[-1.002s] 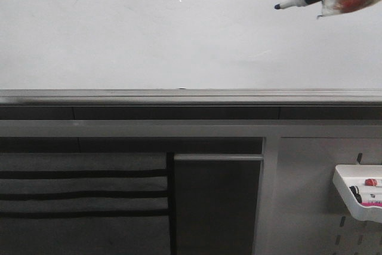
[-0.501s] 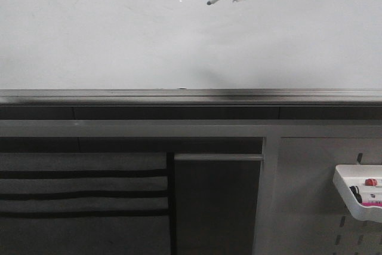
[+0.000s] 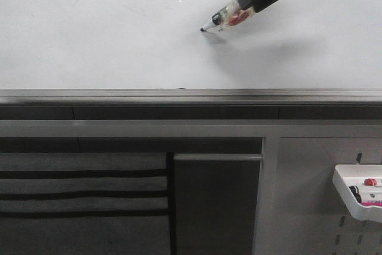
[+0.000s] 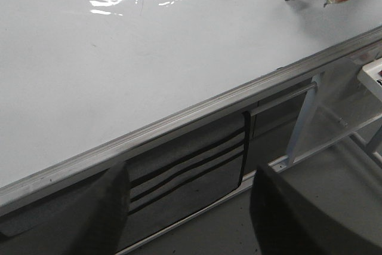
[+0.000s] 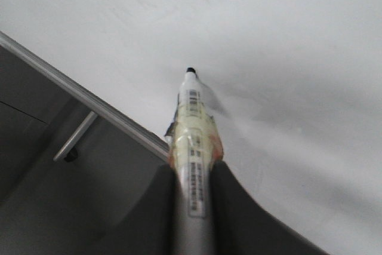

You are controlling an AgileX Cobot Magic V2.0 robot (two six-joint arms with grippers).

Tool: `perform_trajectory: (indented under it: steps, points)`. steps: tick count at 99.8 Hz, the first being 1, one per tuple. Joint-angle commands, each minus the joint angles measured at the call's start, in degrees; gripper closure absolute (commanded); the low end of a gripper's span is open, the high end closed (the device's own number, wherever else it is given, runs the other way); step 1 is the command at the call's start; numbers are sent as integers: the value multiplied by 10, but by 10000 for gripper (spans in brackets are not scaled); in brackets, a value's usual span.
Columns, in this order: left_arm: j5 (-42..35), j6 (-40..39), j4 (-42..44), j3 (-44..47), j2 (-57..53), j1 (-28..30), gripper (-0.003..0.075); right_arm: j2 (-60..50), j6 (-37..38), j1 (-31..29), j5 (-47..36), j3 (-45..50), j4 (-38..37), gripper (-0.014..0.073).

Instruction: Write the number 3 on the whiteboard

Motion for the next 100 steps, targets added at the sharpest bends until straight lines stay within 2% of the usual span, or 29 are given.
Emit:
perform_trajectory:
  steps: [1, 13, 55, 74, 100]
  points:
    - [-38, -6, -12, -15, 1, 1, 309, -14, 1, -3, -64, -20, -21, 641]
    - [-38, -6, -12, -15, 1, 1, 309, -26, 14, -3, -55, -20, -52, 641]
    - [-38, -6, -12, -15, 1, 1, 309, -30, 33, 0, -23, 16, -58, 641]
    - [-38, -6, -12, -15, 1, 1, 309, -21, 33, 1, -50, 32, -42, 641]
    - [-38, -6, -12, -15, 1, 1, 309, -4, 33, 38, -108, 31, -41, 641]
